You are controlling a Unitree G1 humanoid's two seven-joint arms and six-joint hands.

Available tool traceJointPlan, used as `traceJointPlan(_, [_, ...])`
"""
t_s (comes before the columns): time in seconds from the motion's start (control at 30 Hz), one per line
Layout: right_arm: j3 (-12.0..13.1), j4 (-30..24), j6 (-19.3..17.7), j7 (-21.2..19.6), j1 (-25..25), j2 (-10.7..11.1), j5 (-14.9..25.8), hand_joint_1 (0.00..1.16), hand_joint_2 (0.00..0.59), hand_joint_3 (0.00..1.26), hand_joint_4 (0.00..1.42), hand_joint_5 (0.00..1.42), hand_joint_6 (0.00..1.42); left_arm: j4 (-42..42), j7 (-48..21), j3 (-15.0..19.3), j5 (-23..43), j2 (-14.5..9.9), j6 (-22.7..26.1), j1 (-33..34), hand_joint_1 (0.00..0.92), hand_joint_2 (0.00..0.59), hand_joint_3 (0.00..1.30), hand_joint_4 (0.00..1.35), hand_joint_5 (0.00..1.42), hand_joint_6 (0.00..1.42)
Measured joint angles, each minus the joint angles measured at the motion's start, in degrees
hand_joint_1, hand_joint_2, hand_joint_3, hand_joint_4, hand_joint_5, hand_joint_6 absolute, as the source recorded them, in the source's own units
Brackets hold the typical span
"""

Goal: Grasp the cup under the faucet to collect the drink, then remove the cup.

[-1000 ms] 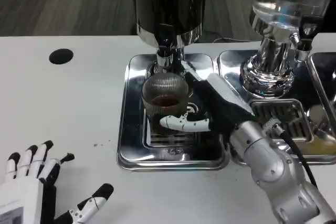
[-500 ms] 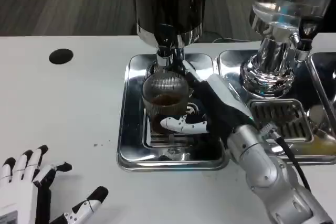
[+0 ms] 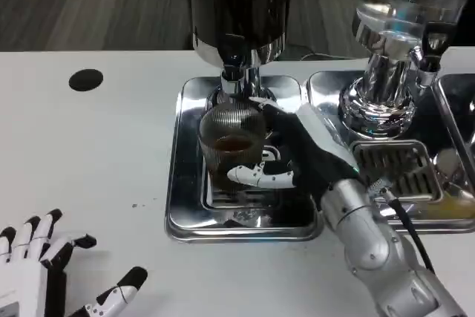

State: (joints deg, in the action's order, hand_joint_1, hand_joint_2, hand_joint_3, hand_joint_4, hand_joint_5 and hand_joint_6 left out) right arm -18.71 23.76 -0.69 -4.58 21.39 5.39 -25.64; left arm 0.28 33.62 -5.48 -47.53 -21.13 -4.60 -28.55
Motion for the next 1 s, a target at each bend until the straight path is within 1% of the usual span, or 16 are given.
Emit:
traceJointPlan(0.03, [0.07, 0.49, -0.63, -0.68, -0.01, -0.17, 0.03, 0.86, 0.169, 0.41, 0.48, 0.42, 0.48, 0.03, 0.01, 0.07, 0.0, 0.0, -0.12, -0.06, 0.0, 0.111, 0.46, 0.0, 0.07, 0.01])
traceJointPlan(0.13, [0.1, 1.21, -1.65, -2.07, -0.06, -0.39, 0.04, 0.86, 0.169, 0.46, 0.54, 0.47, 0.52, 0.09, 0.01, 0.28, 0.01, 0.0, -0.42, -0.16, 0.0, 0.111, 0.46, 0.0, 0.07, 0.01])
traceJointPlan(0.23, [0.09, 1.92, -2.69, -3.38, -0.18, -0.54, -0.03, 0.86, 0.164, 0.51, 0.58, 0.52, 0.63, 0.11, 0.04, 0.39, 0.04, 0.0, -0.55, -0.21, 0.0, 0.111, 0.46, 0.0, 0.07, 0.01])
traceJointPlan(0.33, [0.12, 2.68, -3.64, -4.85, -0.51, -0.69, -0.02, 0.88, 0.163, 0.56, 0.63, 0.58, 0.69, 0.22, 0.11, 0.43, 0.05, 0.0, -0.64, -0.22, 0.0, 0.111, 0.46, 0.0, 0.08, 0.01])
traceJointPlan(0.43, [0.15, 2.88, -4.82, -6.68, -1.39, -0.76, -0.11, 0.88, 0.169, 0.6, 0.67, 0.61, 0.71, 0.55, 0.27, 0.43, 0.05, 0.0, -0.86, -0.21, 0.0, 0.111, 0.46, 0.0, 0.08, 0.01])
traceJointPlan(0.63, [0.56, 3.06, -6.68, -8.24, -2.7, -0.72, 0.02, 0.89, 0.173, 0.65, 0.72, 0.67, 0.77, 0.67, 0.61, 0.43, 0.05, 0.0, -1.06, -0.19, 0.0, 0.111, 0.46, 0.0, 0.08, 0.01])
traceJointPlan(0.7, [0.66, 2.99, -6.78, -8.28, -2.82, -0.66, 0.06, 0.89, 0.173, 0.68, 0.75, 0.7, 0.78, 0.7, 0.61, 0.43, 0.05, 0.0, -1.11, -0.15, 0.0, 0.111, 0.46, 0.0, 0.08, 0.01])
traceJointPlan(0.8, [0.96, 1.5, -6.89, -8.3, -4.1, -0.42, 0.09, 0.89, 0.174, 0.72, 0.79, 0.72, 0.81, 0.72, 0.62, 0.43, 0.05, 0.0, -1.18, -0.03, 0.0, 0.111, 0.46, 0.0, 0.08, 0.01])
traceJointPlan(1.0, [1.47, -2.78, -6.33, -7.94, -7.12, 0.38, -0.48, 0.89, 0.174, 0.73, 0.81, 0.74, 0.82, 0.73, 0.61, 0.13, -0.01, 0.0, -1.2, 0.82, 0.0, 0.111, 0.45, 0.0, 0.08, 0.01])
